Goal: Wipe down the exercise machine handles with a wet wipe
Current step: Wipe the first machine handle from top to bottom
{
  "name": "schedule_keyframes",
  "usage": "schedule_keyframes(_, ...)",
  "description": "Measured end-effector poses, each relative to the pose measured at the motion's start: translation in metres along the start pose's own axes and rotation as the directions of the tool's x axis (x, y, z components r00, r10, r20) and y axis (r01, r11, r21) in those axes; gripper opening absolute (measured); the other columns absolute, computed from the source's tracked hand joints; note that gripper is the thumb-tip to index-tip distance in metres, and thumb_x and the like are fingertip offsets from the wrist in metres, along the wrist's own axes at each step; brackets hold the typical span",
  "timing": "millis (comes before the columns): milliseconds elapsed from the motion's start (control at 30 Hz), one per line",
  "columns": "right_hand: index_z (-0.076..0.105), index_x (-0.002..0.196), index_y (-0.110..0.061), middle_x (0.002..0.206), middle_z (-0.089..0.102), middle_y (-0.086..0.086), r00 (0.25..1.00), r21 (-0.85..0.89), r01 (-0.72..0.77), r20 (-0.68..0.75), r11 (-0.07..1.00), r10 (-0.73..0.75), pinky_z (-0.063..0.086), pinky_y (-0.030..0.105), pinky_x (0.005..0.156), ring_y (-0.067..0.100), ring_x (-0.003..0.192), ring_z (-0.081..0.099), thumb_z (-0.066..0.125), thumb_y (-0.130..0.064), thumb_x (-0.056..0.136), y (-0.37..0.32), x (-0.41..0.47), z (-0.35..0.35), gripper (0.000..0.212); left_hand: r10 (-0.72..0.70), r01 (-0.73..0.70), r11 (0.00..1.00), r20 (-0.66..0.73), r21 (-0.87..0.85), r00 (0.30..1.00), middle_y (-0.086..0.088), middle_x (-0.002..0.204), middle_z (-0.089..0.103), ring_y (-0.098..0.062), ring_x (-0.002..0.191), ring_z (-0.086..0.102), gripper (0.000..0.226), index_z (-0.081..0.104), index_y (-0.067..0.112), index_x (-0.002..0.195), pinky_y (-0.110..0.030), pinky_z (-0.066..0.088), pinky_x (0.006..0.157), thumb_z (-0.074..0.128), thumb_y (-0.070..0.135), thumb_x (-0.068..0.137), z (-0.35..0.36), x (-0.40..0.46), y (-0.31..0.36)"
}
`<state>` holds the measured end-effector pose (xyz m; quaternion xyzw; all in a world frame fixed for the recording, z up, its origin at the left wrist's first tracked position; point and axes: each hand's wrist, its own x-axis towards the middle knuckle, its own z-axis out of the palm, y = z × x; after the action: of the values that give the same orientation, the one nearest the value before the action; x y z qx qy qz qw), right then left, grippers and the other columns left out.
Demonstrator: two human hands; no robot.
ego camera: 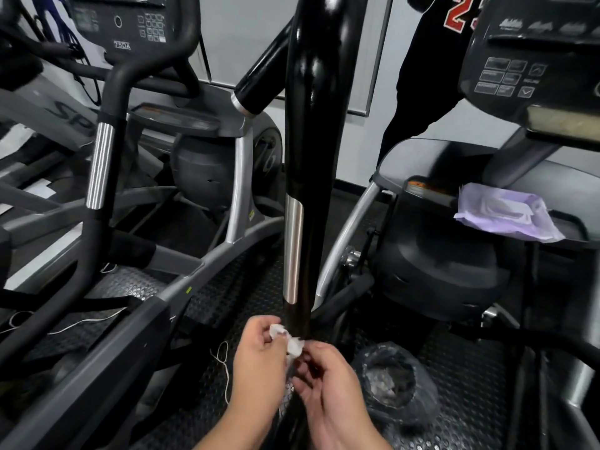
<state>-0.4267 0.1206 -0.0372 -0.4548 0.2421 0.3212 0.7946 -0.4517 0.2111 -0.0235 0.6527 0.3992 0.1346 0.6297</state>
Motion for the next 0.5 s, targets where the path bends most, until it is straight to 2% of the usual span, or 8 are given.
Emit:
schedule_keyframes(100, 0.06, 0.098, -0.009, 0.066, 0.062, 0.002, 0.995, -0.058, 0.085, -0.054, 0.995, -0.088, 0.042, 0.03, 0.06, 0.015, 0.062, 0.054, 0.051, 0.0, 0.096, -0.008, 0.0, -0.005, 0.012, -0.127, 0.12, 0.978, -0.028, -0.172, 0.992, -0.017, 0.079, 0.064, -0.021, 0.06, 0.055, 0.008, 0.061, 0.006, 0.1, -0.035, 0.047, 0.057, 0.064, 0.001, 0.094, 0.003, 0.013, -0.002)
schedule_keyframes(167, 0.058, 0.099, -0.009, 0.068, 0.062, 0.003, 0.99, -0.085, 0.129, -0.054, 0.988, -0.133, 0.042, 0.03, 0.06, 0.015, 0.061, 0.054, 0.05, 0.002, 0.097, -0.013, 0.003, -0.007, 0.014, -0.11, 0.101, 0.976, -0.036, -0.194, 0.993, -0.013, 0.071, 0.064, -0.02, 0.06, 0.055, 0.005, 0.065, 0.007, 0.094, -0.035, 0.046, 0.058, 0.066, 0.002, 0.092, 0.004, 0.023, 0.001)
schedule_keyframes(233, 0.06, 0.102, -0.01, 0.071, 0.064, 0.004, 0.986, -0.107, 0.15, -0.057, 0.983, -0.156, 0.045, 0.031, 0.062, 0.015, 0.063, 0.056, 0.05, 0.001, 0.098, -0.017, 0.006, -0.008, 0.015, -0.082, 0.077, 0.976, -0.013, -0.203, 0.997, -0.016, 0.069, 0.066, -0.022, 0.065, 0.057, 0.01, 0.071, 0.011, 0.088, -0.038, 0.047, 0.064, 0.067, 0.002, 0.09, 0.003, 0.031, 0.005)
schedule_keyframes(300, 0.061, 0.105, -0.01, 0.075, 0.065, 0.005, 0.984, -0.134, 0.157, -0.06, 0.978, -0.167, 0.047, 0.032, 0.064, 0.016, 0.068, 0.058, 0.051, 0.0, 0.098, -0.019, 0.01, -0.008, 0.015, -0.08, 0.087, 0.974, 0.042, -0.209, 0.996, -0.022, 0.077, 0.071, -0.023, 0.068, 0.062, 0.014, 0.073, 0.01, 0.084, -0.038, 0.052, 0.067, 0.066, -0.002, 0.088, 0.003, 0.035, 0.009)
schedule_keyframes(333, 0.062, 0.106, -0.009, 0.077, 0.065, 0.006, 0.984, -0.158, 0.159, -0.058, 0.975, -0.17, 0.047, 0.032, 0.065, 0.017, 0.071, 0.058, 0.052, -0.001, 0.098, -0.019, 0.012, -0.008, 0.015, -0.098, 0.113, 0.972, 0.084, -0.205, 0.992, -0.022, 0.077, 0.071, -0.022, 0.066, 0.064, 0.014, 0.072, 0.006, 0.083, -0.035, 0.054, 0.063, 0.064, -0.006, 0.086, 0.005, 0.036, 0.011)
schedule_keyframes(433, 0.063, 0.105, -0.008, 0.078, 0.065, 0.008, 0.985, -0.234, 0.153, -0.045, 0.96, -0.168, 0.047, 0.035, 0.069, 0.02, 0.077, 0.058, 0.055, -0.003, 0.096, -0.021, 0.015, -0.01, 0.013, -0.183, 0.245, 0.944, 0.268, -0.222, 0.946, -0.018, 0.064, 0.067, -0.02, 0.05, 0.064, 0.013, 0.064, -0.004, 0.086, -0.027, 0.053, 0.044, 0.059, -0.015, 0.083, 0.016, 0.04, 0.021)
schedule_keyframes(500, 0.063, 0.102, -0.01, 0.077, 0.064, 0.007, 0.987, -0.267, 0.138, -0.043, 0.954, -0.155, 0.046, 0.035, 0.071, 0.019, 0.077, 0.058, 0.056, -0.004, 0.095, -0.023, 0.014, -0.013, 0.011, -0.212, 0.28, 0.945, 0.334, -0.169, 0.919, -0.011, 0.057, 0.065, -0.018, 0.046, 0.063, 0.016, 0.064, -0.002, 0.085, -0.023, 0.05, 0.041, 0.058, -0.017, 0.082, 0.016, 0.05, 0.022)
